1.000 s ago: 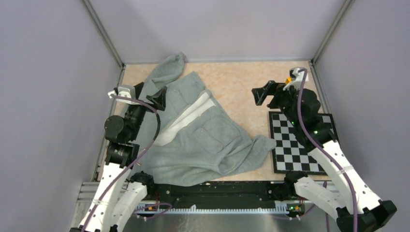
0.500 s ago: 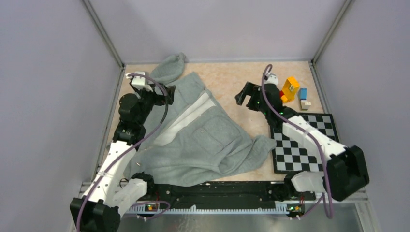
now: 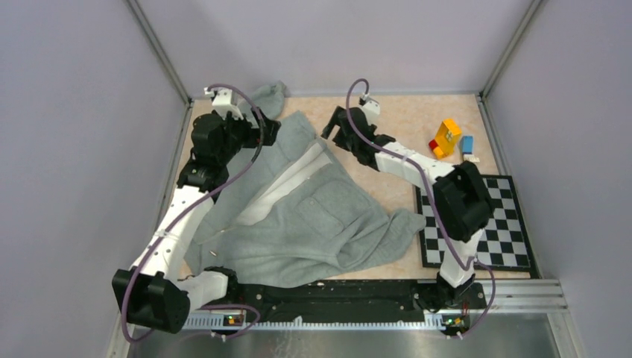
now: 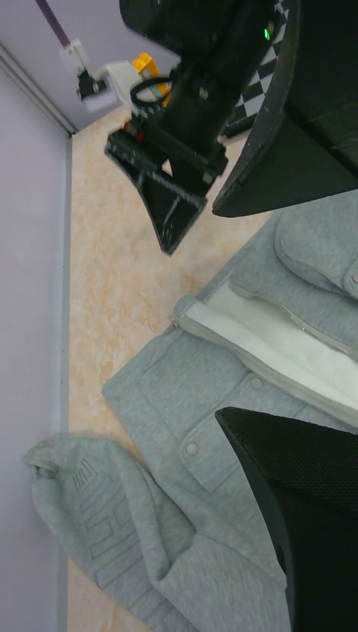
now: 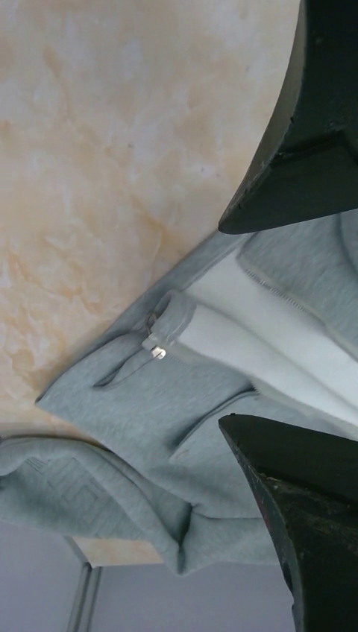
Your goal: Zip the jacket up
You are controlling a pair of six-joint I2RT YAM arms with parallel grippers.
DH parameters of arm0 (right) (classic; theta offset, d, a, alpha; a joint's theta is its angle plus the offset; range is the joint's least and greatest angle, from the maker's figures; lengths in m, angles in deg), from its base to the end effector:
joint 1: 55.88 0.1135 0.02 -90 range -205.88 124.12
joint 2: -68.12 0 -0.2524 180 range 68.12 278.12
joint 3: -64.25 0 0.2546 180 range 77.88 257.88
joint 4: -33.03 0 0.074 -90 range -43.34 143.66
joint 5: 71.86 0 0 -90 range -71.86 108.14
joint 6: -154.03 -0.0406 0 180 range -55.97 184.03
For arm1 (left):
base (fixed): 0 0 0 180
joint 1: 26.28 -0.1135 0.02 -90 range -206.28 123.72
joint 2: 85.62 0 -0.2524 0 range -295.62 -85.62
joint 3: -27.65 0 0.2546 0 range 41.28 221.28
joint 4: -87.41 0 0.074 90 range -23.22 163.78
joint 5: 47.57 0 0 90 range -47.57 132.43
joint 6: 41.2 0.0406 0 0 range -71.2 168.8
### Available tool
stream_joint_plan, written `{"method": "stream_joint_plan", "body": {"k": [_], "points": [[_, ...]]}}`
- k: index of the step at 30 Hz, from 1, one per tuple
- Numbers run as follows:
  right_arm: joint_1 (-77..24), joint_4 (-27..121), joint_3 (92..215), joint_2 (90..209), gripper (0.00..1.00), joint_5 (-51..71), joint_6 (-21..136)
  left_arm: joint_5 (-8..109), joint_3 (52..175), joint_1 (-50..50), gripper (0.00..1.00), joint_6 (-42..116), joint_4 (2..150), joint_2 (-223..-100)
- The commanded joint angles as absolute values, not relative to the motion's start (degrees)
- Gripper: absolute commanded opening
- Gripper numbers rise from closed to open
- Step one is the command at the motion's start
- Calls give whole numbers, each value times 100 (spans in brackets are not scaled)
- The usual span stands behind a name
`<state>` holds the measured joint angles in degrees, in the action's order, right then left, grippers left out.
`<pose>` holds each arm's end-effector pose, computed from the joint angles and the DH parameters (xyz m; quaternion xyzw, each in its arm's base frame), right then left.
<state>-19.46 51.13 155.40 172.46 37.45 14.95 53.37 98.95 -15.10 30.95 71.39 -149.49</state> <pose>0.3511 0.2423 0.2416 0.1765 0.8449 0.2207 0.4541 0.2672 -0.0607 0.3560 0.0182 0.7570 -0.2327 0.6104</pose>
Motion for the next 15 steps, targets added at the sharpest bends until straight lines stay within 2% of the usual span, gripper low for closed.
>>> {"method": "stream_joint_plan", "body": {"k": [1, 7, 15], "points": [[-1603, 5836, 16753, 18094, 90, 4738, 1185, 5659, 10682, -1530, 99, 2785, 6753, -15261], [-1256, 6878, 18505, 19365, 95, 5785, 1424, 5347, 11128, -1535, 99, 3164, 6618, -15447], [-1080, 7717, 20195, 20826, 95, 6226, 2063, 5071, 10448, -1533, 99, 3666, 6938, -15202]]}}
